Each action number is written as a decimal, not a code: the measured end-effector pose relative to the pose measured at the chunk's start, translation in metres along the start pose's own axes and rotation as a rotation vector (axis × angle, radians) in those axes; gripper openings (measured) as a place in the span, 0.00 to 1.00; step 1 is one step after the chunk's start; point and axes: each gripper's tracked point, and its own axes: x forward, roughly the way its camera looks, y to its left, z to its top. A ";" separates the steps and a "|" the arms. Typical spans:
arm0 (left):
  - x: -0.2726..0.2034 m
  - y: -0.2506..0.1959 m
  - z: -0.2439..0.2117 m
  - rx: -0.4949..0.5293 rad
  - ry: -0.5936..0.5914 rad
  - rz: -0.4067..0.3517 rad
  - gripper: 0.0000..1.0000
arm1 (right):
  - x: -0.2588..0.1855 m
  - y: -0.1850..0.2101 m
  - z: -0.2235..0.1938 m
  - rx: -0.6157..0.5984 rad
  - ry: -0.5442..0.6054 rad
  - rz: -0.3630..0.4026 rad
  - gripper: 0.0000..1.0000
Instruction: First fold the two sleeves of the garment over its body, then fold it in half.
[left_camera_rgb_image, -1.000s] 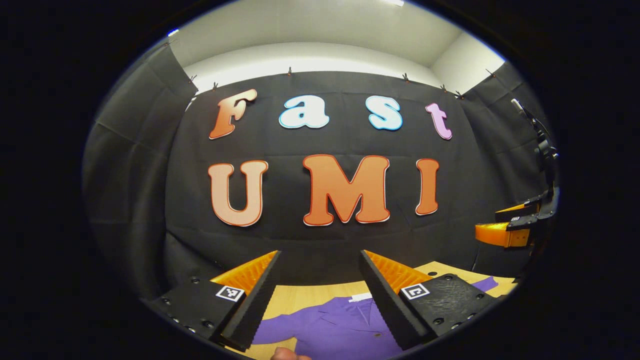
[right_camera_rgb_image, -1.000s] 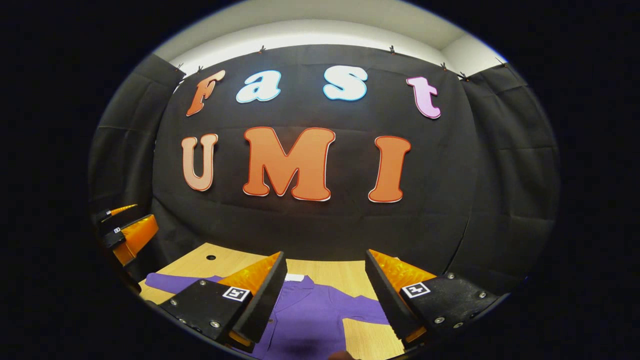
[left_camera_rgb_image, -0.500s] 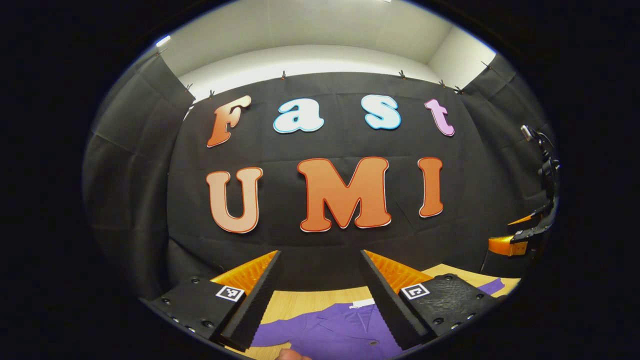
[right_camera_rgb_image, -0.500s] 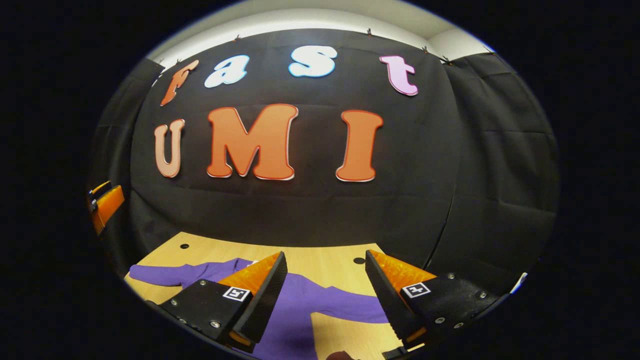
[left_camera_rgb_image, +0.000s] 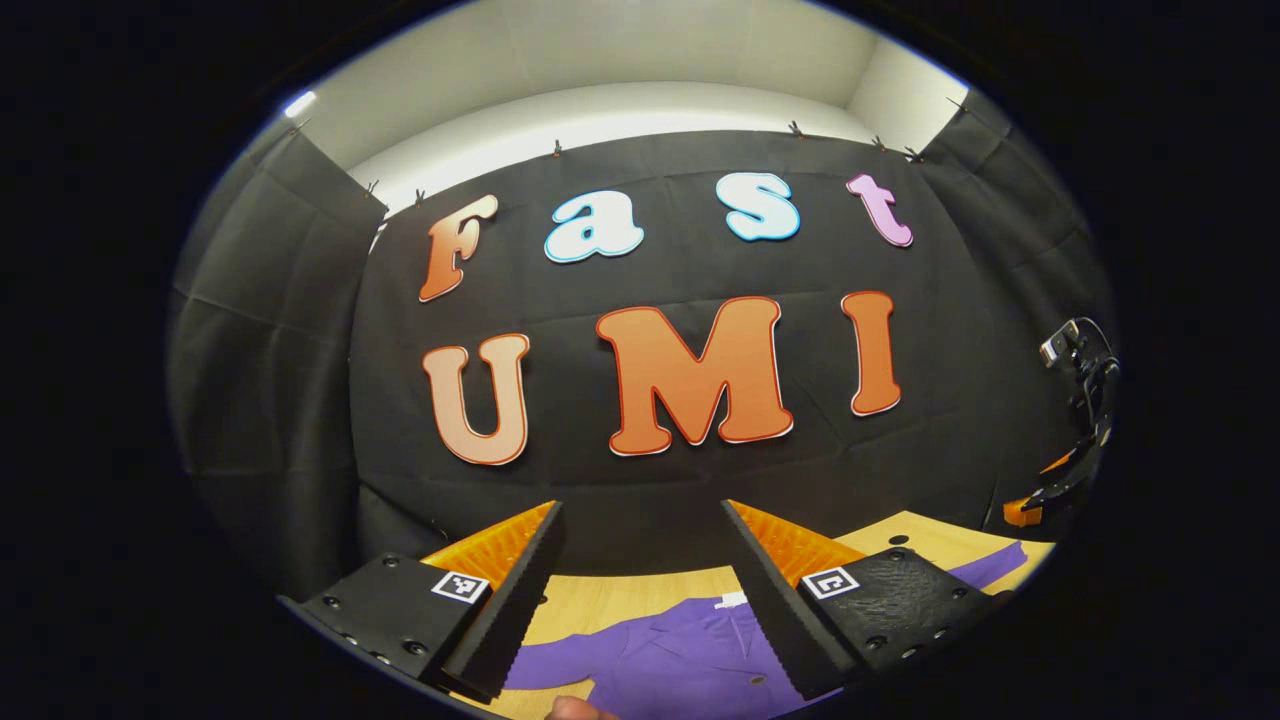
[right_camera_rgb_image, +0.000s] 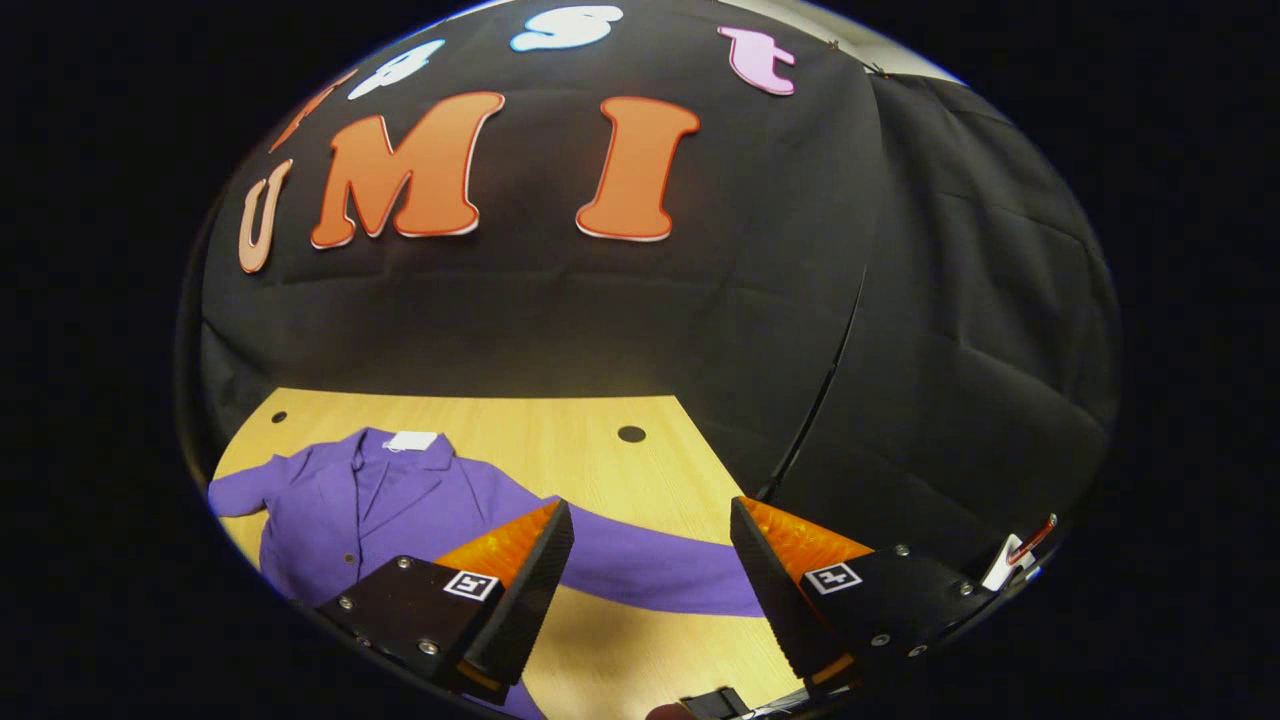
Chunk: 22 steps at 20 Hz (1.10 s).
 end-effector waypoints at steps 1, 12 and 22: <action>-0.002 0.000 -0.001 0.006 0.007 0.009 0.98 | 0.008 -0.005 -0.008 -0.006 0.030 -0.009 0.95; -0.024 0.010 -0.032 0.028 0.136 0.162 0.98 | 0.099 -0.053 -0.103 0.113 0.481 -0.033 0.96; -0.036 -0.003 -0.051 0.056 0.235 0.229 1.00 | 0.119 -0.100 -0.180 0.268 0.853 -0.017 0.96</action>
